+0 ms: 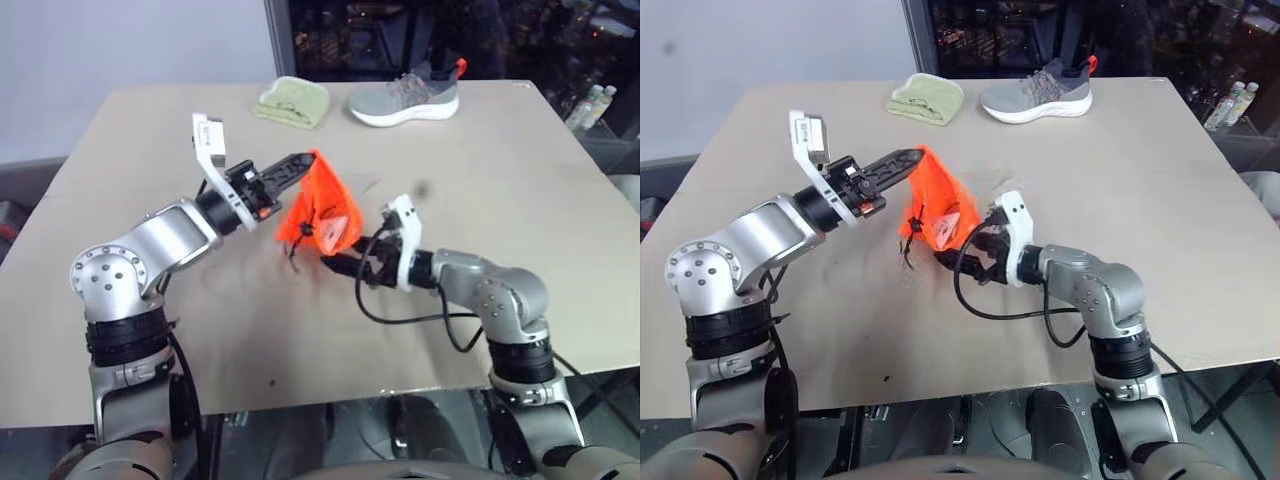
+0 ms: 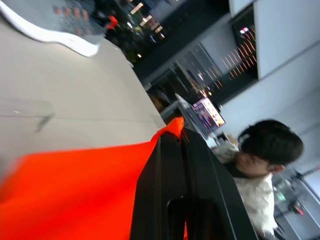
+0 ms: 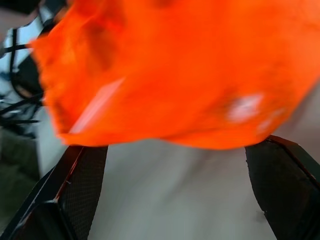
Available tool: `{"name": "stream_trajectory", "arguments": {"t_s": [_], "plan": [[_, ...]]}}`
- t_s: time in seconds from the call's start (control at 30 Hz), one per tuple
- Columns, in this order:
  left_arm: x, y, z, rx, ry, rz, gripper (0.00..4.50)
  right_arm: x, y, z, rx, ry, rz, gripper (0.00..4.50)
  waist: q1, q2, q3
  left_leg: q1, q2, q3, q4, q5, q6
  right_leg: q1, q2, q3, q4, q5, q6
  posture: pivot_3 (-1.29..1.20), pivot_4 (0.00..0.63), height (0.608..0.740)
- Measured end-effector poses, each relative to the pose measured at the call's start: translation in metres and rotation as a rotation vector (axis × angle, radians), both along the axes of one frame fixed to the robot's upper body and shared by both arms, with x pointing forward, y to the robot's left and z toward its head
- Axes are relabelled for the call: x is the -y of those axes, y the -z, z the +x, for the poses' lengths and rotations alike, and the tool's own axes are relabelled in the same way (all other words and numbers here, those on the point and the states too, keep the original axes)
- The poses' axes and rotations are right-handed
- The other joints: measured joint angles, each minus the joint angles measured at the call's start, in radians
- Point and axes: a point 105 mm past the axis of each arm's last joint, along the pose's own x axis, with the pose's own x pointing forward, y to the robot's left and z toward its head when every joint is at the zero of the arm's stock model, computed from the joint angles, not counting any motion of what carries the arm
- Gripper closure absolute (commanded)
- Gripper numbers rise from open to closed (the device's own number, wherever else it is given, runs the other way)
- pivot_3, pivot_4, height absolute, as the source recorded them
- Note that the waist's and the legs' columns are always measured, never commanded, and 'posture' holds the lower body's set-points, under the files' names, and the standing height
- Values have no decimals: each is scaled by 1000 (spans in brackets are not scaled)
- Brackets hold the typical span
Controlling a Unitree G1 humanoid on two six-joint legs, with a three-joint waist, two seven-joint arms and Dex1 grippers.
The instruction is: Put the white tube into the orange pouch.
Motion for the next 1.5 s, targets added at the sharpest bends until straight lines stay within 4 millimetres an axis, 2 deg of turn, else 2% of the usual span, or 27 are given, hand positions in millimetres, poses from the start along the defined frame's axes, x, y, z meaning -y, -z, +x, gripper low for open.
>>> {"name": "stream_trajectory", "arguments": {"t_s": [0.1,0.23,0.33,0.5,0.7,1.07,1.33,1.5], "plan": [[-2,1,3,-10,-26,2,4500,4,-3,9,31,51,19,168,1,0,0,0,-1,0,0,0,0,0,0,0,0,0,0,0,150,740],[-4,-1,5,-19,-60,-15,4500,24,-20,33,76,164,56,168,1,0,0,0,0,0,0,0,0,0,0,0,0,0,0,0,150,740],[-5,-2,11,-27,-103,-36,4500,32,-19,29,115,132,-24,168,1,0,0,0,0,0,0,2,-3,0,0,0,-1,0,0,0,150,740],[-2,-6,20,-5,-148,-16,4500,21,-2,6,54,22,-73,168,-4,0,0,0,0,1,0,2,-3,0,0,0,-1,0,0,0,150,740],[5,2,27,-14,-161,1,4500,23,5,6,43,44,-105,168,-1,0,0,0,0,0,0,0,0,0,0,0,-1,0,0,0,150,740],[13,3,32,-6,-177,-8,4500,3,0,7,25,17,-7,168,-1,0,0,0,0,0,1,0,0,0,0,0,0,0,0,0,150,740],[12,8,39,-19,-214,15,4500,13,-4,6,72,27,-27,168,-2,0,0,0,0,0,1,0,0,0,0,0,0,0,0,0,150,740],[14,12,41,-22,-206,17,4500,-7,-13,4,82,-10,43,168,-5,0,0,0,0,0,1,0,0,0,1,0,0,0,0,0,150,740]]}}
